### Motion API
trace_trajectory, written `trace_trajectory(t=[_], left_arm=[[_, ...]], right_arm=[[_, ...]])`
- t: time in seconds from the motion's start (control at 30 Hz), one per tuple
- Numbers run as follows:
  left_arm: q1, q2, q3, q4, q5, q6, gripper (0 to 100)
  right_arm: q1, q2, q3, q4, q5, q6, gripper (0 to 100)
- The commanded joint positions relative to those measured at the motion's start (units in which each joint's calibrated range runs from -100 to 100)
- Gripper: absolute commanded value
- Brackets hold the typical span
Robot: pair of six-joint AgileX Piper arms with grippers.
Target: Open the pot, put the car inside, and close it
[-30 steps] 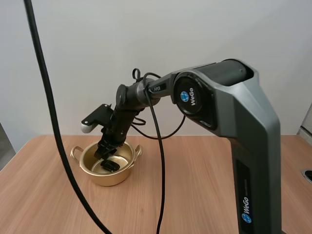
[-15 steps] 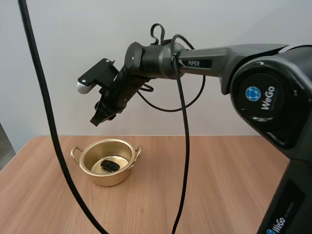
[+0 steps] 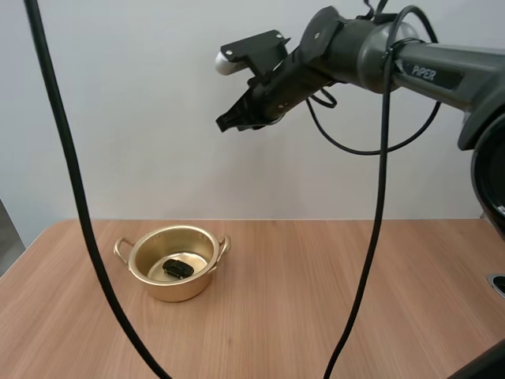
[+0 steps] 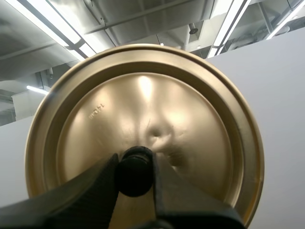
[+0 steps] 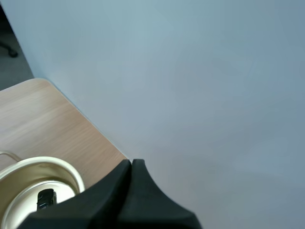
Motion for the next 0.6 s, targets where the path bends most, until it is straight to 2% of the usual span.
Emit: trace_trajectory(t=[0.0,0.17,0.33,0.57], left_arm=[[-0.03,0.0,0.0,-0.1,1.0,0.0,0],[-0.03,0.0,0.0,-0.1,2.0,-0.5,0],[-0.03,0.0,0.0,-0.1,1.9,-2.8,0],[-0.03,0.0,0.0,-0.2,1.9,-3.0,0]], right_arm=[[-5.2,-1.3,0.0,2.5,0.0,0.8,0],[-11.2,-4.3,0.1,8.0,1.8,2.4,0],[-15.5,-10.2,5.8,15.3,-1.2,0.9,0],[-16.3,-22.8,23.6,23.7,-18.7,-7.8,0]])
